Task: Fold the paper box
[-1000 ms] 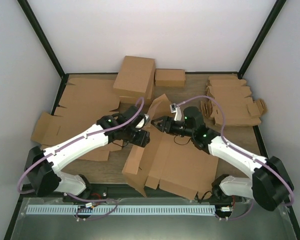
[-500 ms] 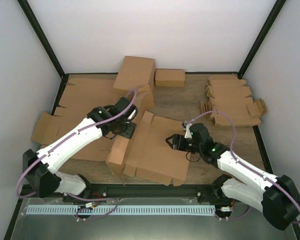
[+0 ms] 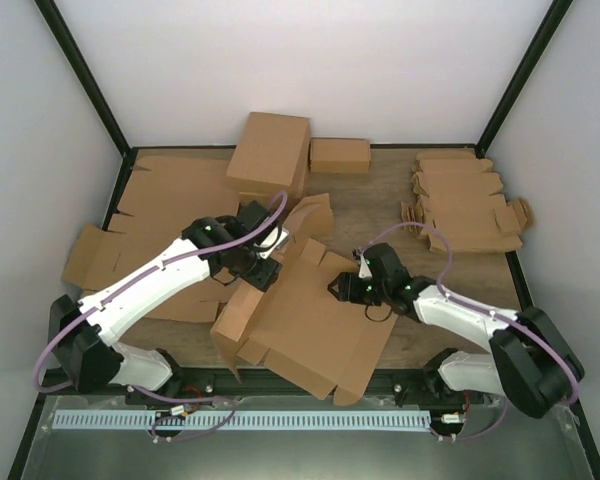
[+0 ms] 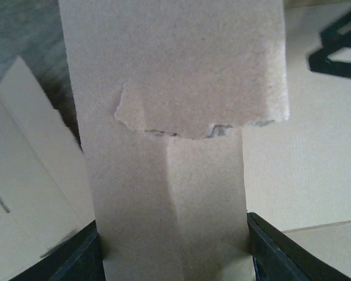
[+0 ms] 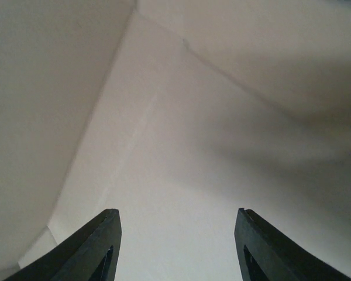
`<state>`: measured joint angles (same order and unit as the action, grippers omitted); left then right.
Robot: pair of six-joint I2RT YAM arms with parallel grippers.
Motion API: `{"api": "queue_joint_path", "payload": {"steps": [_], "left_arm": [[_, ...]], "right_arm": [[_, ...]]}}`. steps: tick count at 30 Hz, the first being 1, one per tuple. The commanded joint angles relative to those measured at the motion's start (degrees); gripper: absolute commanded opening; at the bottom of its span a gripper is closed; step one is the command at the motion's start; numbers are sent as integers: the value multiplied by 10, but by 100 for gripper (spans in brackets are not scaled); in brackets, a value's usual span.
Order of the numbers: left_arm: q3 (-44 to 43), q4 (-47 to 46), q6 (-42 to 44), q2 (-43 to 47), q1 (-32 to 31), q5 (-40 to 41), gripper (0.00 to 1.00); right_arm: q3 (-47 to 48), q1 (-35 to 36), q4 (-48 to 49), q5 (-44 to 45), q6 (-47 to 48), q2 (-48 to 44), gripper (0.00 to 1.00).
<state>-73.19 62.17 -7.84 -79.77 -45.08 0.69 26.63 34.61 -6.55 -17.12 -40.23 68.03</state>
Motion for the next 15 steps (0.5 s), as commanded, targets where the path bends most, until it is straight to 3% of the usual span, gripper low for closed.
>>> {"api": "queue_joint_path", "payload": {"steps": [1, 4, 6, 10, 15], "left_arm": [[12, -9, 20, 5, -19, -47, 57], [20, -13, 17, 10, -28, -46, 57], [23, -15, 13, 11, -32, -41, 57], [25, -14, 4, 13, -43, -28, 57], [24, -14, -3, 21, -54, -20, 57]], "right_arm": [[77, -11, 34, -14, 27, 53, 53], [98, -37, 50, -30, 34, 86, 32], [98, -65, 68, -53, 34, 108, 23], [98, -115, 89, -78, 43, 151, 17], [91, -153, 112, -96, 56, 191, 17]]}}
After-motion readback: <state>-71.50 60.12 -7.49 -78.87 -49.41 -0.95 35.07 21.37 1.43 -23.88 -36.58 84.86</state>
